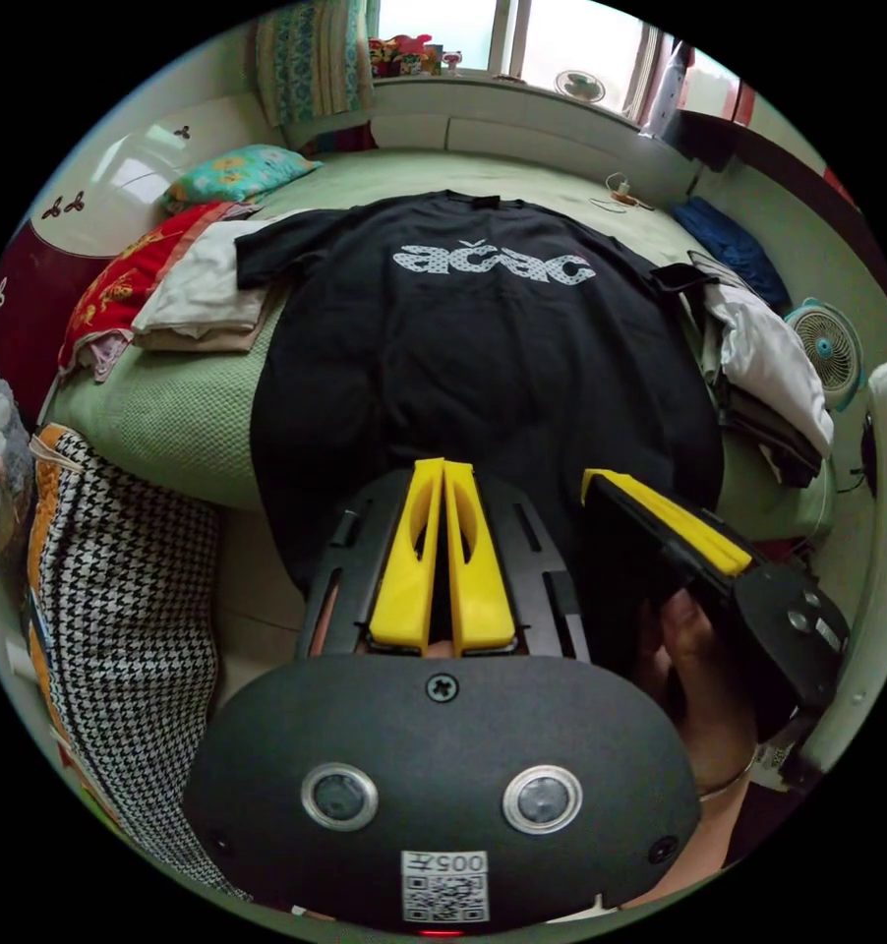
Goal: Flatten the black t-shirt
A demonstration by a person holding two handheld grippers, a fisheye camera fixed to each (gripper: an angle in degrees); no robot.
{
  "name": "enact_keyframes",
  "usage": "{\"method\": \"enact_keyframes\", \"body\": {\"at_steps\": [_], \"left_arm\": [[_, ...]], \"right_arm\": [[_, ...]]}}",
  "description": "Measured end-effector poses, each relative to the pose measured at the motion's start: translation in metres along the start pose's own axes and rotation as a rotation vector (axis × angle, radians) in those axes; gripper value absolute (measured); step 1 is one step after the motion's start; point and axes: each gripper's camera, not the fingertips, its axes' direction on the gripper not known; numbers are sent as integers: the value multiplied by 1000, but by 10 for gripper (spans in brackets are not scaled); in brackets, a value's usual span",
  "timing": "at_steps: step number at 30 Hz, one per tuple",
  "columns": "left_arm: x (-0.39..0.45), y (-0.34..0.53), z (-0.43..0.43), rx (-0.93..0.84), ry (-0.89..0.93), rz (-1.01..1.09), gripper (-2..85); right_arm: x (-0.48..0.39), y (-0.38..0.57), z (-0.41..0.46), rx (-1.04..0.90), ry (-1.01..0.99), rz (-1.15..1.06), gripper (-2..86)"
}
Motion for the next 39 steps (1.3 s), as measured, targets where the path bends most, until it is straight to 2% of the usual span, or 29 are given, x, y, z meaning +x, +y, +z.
{"method": "enact_keyframes", "body": {"at_steps": [9,18,39], "left_arm": [[4,-2,25,-69,-26,0,-7],[-6,1,36,-83,-13,-37,-7],[-19,3,44,-66,-6,-40,-7]], "right_arm": [[-31,11,10,38,141,-121,-12],[10,5,24,-37,-30,37,-12],[6,7,42,-42,34,-34,-12]]}}
